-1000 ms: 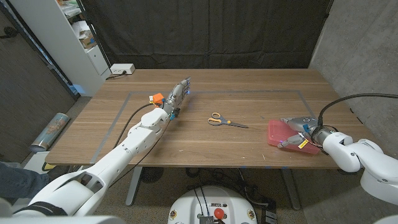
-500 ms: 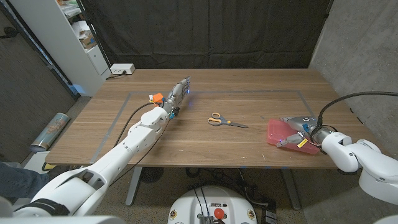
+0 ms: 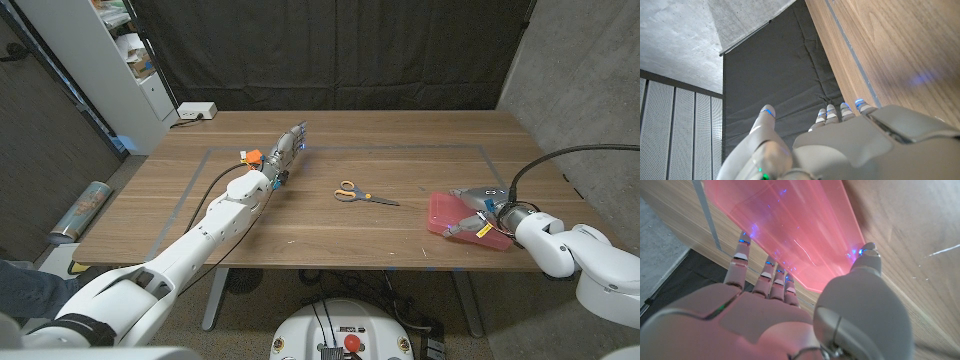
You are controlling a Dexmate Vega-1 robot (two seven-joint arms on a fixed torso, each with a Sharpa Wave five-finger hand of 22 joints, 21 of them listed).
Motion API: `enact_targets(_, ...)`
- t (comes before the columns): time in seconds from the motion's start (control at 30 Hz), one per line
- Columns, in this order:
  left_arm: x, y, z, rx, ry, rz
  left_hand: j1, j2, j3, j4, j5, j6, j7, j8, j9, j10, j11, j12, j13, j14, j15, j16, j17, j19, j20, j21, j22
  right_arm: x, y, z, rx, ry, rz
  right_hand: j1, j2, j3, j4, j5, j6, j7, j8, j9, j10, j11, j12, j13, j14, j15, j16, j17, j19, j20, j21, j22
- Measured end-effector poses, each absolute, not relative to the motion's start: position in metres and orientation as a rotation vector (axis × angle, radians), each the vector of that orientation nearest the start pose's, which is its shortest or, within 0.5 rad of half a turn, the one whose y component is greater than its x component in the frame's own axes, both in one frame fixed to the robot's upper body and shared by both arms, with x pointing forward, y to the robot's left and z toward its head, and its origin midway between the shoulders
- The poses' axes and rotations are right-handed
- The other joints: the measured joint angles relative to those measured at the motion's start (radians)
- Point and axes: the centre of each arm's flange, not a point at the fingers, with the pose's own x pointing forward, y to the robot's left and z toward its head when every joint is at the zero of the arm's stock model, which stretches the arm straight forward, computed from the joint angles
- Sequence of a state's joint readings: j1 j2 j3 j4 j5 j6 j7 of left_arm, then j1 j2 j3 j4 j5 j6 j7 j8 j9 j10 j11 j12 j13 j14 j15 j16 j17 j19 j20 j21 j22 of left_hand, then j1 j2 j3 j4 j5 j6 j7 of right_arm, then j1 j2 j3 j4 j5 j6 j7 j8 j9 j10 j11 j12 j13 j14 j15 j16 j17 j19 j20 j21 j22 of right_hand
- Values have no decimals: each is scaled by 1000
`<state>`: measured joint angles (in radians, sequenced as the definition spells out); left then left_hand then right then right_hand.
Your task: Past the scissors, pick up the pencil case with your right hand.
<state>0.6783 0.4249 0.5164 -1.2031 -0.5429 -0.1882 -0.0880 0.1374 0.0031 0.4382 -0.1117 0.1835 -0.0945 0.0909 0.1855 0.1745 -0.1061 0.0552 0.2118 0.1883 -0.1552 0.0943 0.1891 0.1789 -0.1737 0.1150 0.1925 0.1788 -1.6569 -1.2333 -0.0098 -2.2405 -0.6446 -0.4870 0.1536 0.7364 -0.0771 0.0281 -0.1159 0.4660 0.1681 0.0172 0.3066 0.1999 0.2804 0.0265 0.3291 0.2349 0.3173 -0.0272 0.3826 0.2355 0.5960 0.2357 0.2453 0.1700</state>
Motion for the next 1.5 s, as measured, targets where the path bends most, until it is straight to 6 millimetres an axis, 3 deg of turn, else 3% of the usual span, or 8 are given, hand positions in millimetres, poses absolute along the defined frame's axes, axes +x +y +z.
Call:
enact_targets(0.7, 686, 206, -4, 106, -522, -361, 4, 4, 0, 0, 0, 0, 0, 0, 0, 0, 0, 0, 0, 0, 0, 0, 0, 0, 0, 0, 0, 456, -331, -67, -1802, -234, -87, -2, 1, 0, 0, -11, -1, -5, -5, 3, -5, -5, -4, 10, 3, -3, 0, 4, 0, 0, -10, 0)
enact_targets(1.5, 674, 199, 3, 114, -550, -367, 4, 4, 0, 0, 0, 0, 0, 0, 0, 0, 0, 0, 0, 0, 0, 0, 0, 0, 0, 0, 0, 438, -333, -45, -1833, -283, -156, -2, 1, 0, 0, -23, 0, -6, -12, 2, -11, -11, -4, 20, 11, -4, -7, 9, 22, -7, -17, -1)
